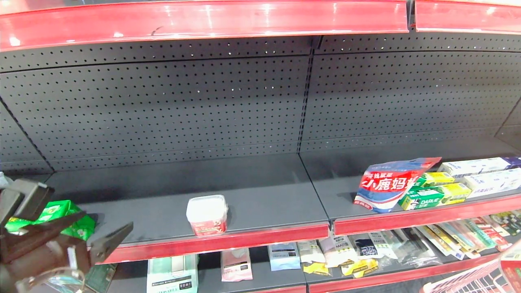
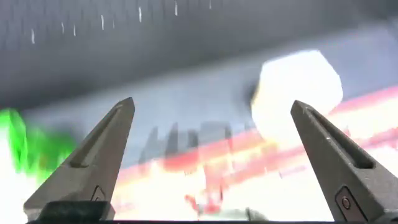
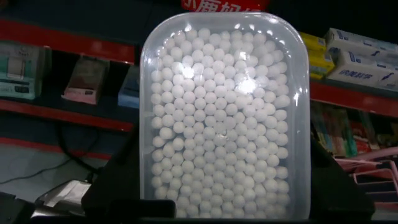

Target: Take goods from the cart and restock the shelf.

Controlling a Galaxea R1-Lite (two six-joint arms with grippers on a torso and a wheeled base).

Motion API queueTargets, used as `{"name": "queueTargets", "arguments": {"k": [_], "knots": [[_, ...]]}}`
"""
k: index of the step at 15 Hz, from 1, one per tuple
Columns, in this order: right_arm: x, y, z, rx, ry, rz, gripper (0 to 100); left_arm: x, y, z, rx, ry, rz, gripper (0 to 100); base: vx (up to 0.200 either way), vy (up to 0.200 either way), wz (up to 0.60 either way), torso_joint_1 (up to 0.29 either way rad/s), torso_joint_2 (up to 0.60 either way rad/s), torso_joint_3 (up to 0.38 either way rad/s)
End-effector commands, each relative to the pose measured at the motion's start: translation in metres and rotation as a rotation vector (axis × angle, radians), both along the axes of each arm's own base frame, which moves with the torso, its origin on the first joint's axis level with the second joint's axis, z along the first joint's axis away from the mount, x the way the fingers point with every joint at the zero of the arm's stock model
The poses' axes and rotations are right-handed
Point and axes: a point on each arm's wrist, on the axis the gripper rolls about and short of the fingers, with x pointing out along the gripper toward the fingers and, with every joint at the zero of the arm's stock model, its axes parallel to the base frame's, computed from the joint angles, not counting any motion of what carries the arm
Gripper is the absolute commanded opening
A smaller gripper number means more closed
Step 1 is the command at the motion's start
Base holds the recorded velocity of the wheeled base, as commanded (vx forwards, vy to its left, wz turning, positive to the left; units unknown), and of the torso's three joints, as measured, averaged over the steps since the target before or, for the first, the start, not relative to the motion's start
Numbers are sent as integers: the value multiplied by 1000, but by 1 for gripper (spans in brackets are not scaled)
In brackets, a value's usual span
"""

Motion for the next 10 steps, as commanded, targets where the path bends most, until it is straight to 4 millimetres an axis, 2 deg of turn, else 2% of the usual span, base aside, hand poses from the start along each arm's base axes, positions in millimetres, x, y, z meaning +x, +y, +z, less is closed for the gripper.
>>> {"name": "queueTargets", "arguments": {"k": [1, 3, 4, 5, 6, 10], "knots": [[7, 1, 7, 4, 24, 37, 0, -89, 8, 13, -4, -60, -32, 100, 0, 0, 0, 0, 0, 0], [10, 2, 13, 3, 23, 63, 0, -120, 10, 9, -1, -42, -67, 100, 0, 0, 0, 0, 0, 0], [11, 3, 15, 1, 22, 93, 0, -148, 15, 0, 17, -22, -137, 100, 0, 0, 0, 0, 0, 0], [11, 3, 16, 1, 18, 106, 0, -158, 17, -5, 27, -21, -159, 100, 0, 0, 0, 0, 0, 0], [10, 3, 16, 1, 15, 115, 0, -165, 19, -10, 31, -30, -167, 100, 0, 0, 600, -2, -2, -2], [10, 3, 15, 3, 16, 116, 0, -167, 19, -14, 32, -44, -168, 100, 0, 0, 600, 7, 1, -1]]}}
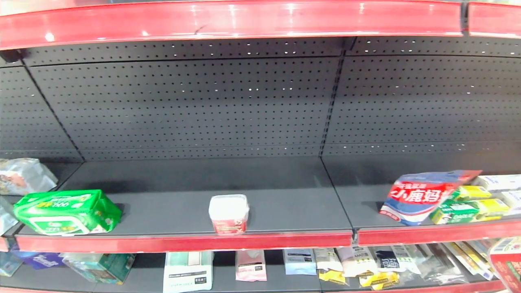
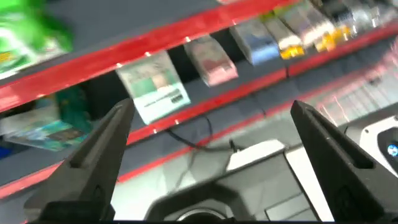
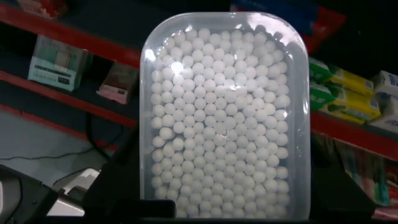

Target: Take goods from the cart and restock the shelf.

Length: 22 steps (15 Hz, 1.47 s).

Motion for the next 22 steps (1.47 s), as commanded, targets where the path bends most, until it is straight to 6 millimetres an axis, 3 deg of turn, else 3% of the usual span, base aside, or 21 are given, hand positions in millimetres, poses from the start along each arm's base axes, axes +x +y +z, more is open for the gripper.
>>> {"name": "queueTargets", "arguments": {"k": [1, 5, 10, 14, 20, 22], "knots": [[0, 0, -1, 0, 1, 2, 0, -9, 2, -5, -13, -64, -5, 100, 0, 0, 600, 12, 2, 7], [-1, 0, -1, 3, -5, 2, 0, -11, 2, -9, -16, -77, -5, 100, 0, 0, 600, 2, 4, 2], [1, 2, 15, 16, -38, 77, 0, -7, 1, -24, -24, -132, -9, 100, 0, 0, 0, 0, 0, 0], [24, 8, 14, 5, 60, 112, 0, 15, -1, -41, -102, -288, 83, 100, 0, 0, 0, 0, 0, 0], [74, 20, 15, 2, 86, 116, 0, 16, -1, -32, -96, -257, 339, 100, 0, 0, 0, 0, 0, 0], [83, 22, 14, 2, 85, 115, 0, 16, -3, -37, -81, -254, 433, 100, 0, 0, 0, 0, 0, 0]]}}
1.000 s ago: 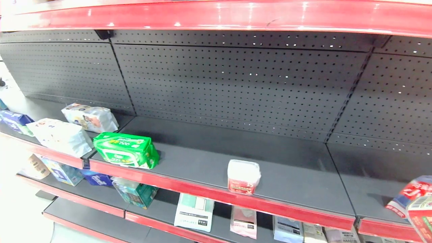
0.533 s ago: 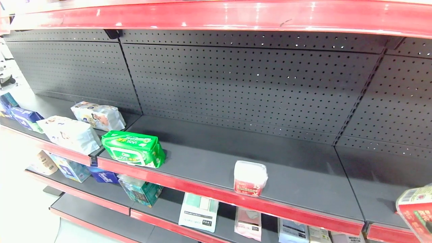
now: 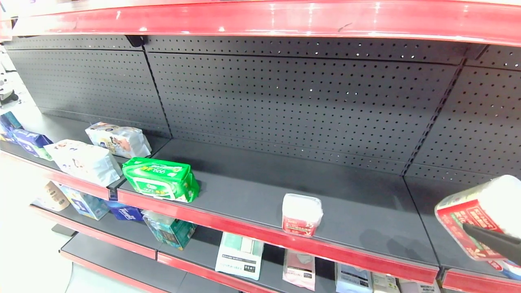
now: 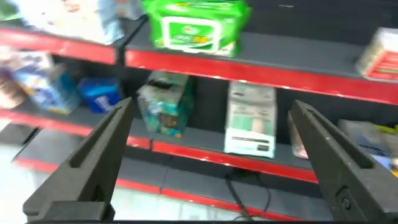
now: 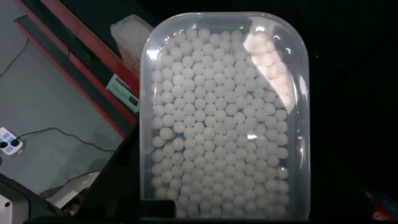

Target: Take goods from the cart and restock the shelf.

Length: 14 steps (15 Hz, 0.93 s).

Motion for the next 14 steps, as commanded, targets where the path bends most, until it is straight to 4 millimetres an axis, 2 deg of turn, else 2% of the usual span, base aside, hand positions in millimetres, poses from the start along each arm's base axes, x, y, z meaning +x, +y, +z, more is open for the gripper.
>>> {"name": "queueTargets", "arguments": {"k": [1, 4, 5, 7, 9, 14], "knots": [[12, 3, -7, -12, 64, -4, 0, 1, -2, -3, -2, 25, 91, 100, 0, 0, 0, 0, 0, 0], [10, 2, -21, -22, 106, -4, 0, 1, -3, -8, 23, -31, 84, 100, 0, 0, 0, 0, 0, 0], [10, 2, -22, -23, 114, -7, 0, 5, -3, -10, 41, -101, 57, 100, 0, 0, 0, 0, 0, 0], [10, 2, -23, -23, 117, -7, 0, 4, -4, -15, 33, -52, 15, 100, 0, 0, 0, 0, 0, 0], [13, 2, -23, -23, 123, -9, 0, 1, -3, -16, 32, -95, -75, 100, 0, 0, 0, 0, 0, 0], [25, 5, -30, -36, 180, -7, 0, -2, -3, -16, 24, -137, -58, 100, 0, 0, 0, 0, 0, 0]]}}
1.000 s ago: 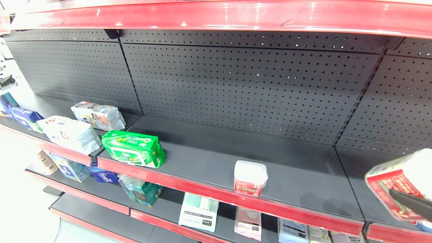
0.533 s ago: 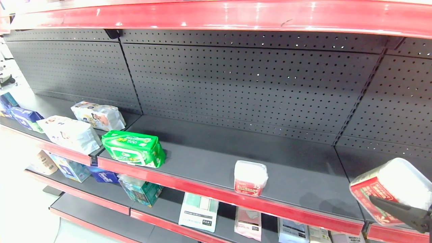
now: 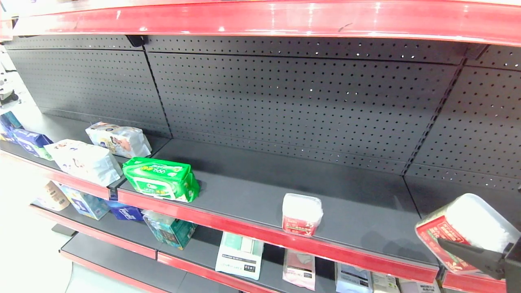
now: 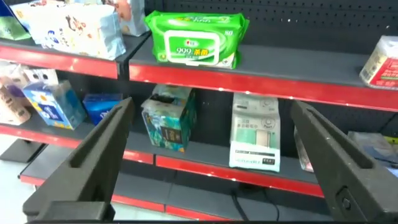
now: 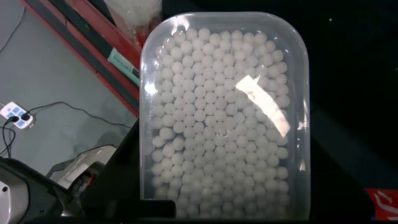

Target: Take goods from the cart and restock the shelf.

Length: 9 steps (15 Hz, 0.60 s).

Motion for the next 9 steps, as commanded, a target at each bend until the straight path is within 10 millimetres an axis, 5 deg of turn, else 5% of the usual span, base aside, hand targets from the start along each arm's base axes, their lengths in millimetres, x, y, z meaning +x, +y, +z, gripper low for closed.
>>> {"name": "queueTargets", "arguments": {"k": [1, 4, 9], "knots": [[10, 2, -5, -11, 43, 1, 0, -2, 0, -1, -1, -22, 9, 100, 0, 0, 0, 0, 0, 0], [27, 6, -9, -17, 73, 1, 0, -2, 0, -1, -1, -22, 9, 100, 0, 0, 0, 0, 0, 0], [83, 19, -14, 5, 77, 64, 0, -2, 0, -1, -1, -22, 9, 100, 0, 0, 0, 0, 0, 0]]}}
